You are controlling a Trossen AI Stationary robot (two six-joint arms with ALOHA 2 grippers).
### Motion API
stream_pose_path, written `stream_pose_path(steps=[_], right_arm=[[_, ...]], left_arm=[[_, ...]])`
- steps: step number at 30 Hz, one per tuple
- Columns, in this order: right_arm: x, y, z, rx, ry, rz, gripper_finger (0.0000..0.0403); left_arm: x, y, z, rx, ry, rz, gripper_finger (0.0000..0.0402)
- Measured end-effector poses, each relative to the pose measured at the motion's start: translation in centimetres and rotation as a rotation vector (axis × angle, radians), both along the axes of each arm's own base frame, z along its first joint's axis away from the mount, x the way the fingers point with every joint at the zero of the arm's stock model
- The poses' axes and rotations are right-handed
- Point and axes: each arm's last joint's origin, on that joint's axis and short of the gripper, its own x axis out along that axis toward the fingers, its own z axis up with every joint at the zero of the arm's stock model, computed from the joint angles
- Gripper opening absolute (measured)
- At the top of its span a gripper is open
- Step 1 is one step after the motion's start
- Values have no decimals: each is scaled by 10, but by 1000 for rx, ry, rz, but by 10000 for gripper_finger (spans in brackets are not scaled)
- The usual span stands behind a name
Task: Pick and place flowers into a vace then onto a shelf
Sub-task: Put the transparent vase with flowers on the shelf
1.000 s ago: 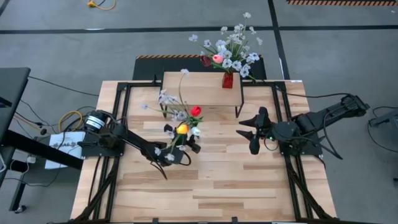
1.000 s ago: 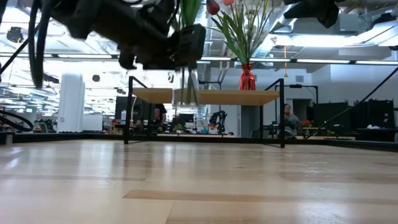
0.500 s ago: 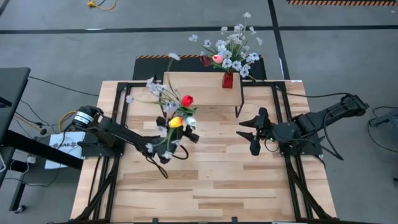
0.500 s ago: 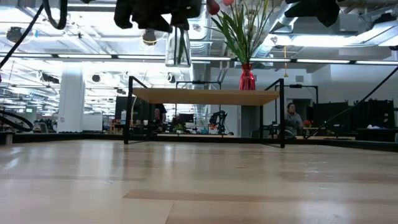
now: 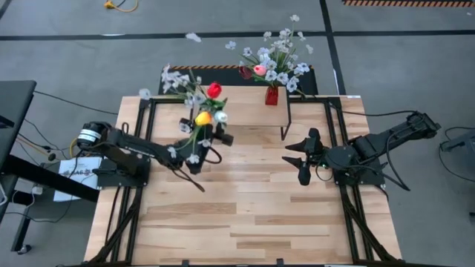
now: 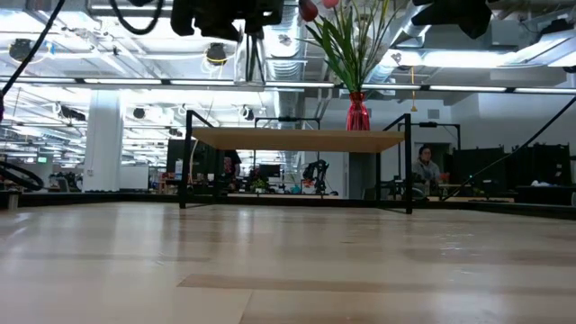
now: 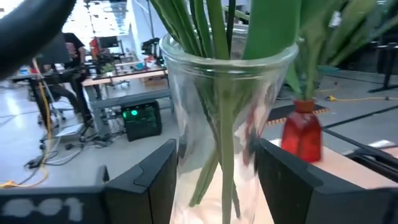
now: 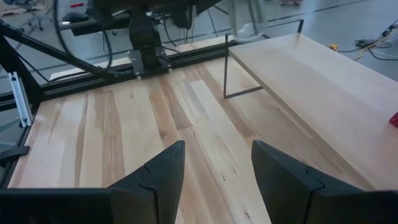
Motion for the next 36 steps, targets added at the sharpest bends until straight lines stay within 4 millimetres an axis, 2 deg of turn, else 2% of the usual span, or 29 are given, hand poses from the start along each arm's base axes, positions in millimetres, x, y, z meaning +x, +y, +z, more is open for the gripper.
stream_pose_path(steps=[11,18,28,36], right_arm=[[0,0,0,14,-4,-5,177],[0,0,0,36,-7,-4,177],[0,1,0,43,-5,7,177],[0,1,0,43,-5,7,177]], left_arm=[[0,53,-6,-8,24,79,177],[-9,78,-10,-82,1,48,177],[-21,103,-25,-204,36,49,177],[-25,118,-27,-229,39,62,177]])
